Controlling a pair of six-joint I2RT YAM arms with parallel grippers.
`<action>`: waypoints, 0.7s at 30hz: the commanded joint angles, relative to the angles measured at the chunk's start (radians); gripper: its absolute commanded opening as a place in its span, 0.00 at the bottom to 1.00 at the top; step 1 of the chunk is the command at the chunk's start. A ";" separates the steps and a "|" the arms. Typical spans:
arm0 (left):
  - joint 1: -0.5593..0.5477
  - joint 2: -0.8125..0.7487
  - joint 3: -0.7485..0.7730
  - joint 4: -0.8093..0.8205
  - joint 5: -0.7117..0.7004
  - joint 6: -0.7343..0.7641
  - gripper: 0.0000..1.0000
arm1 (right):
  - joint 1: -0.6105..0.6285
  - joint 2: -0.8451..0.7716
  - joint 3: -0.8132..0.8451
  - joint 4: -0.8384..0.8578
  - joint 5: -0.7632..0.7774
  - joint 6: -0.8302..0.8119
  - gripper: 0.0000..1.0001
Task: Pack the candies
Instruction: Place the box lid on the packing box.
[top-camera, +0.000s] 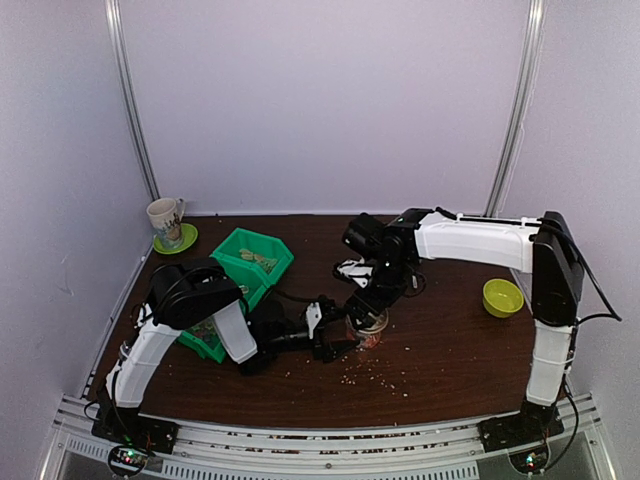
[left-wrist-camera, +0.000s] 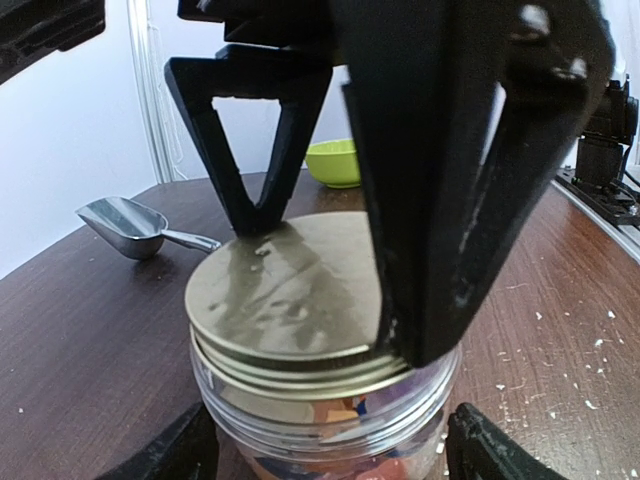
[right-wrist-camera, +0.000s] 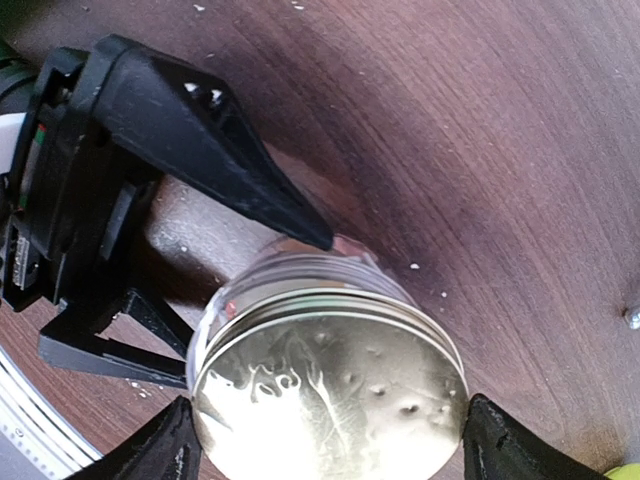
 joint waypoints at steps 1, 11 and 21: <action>0.013 0.074 -0.019 -0.088 -0.003 0.036 0.80 | -0.009 -0.034 -0.027 -0.003 0.035 0.022 0.89; 0.013 0.075 -0.016 -0.090 -0.001 0.034 0.80 | 0.005 -0.019 -0.035 0.028 -0.030 0.003 0.88; 0.014 0.076 -0.016 -0.090 0.004 0.035 0.80 | 0.012 -0.001 -0.014 0.013 -0.027 -0.014 0.88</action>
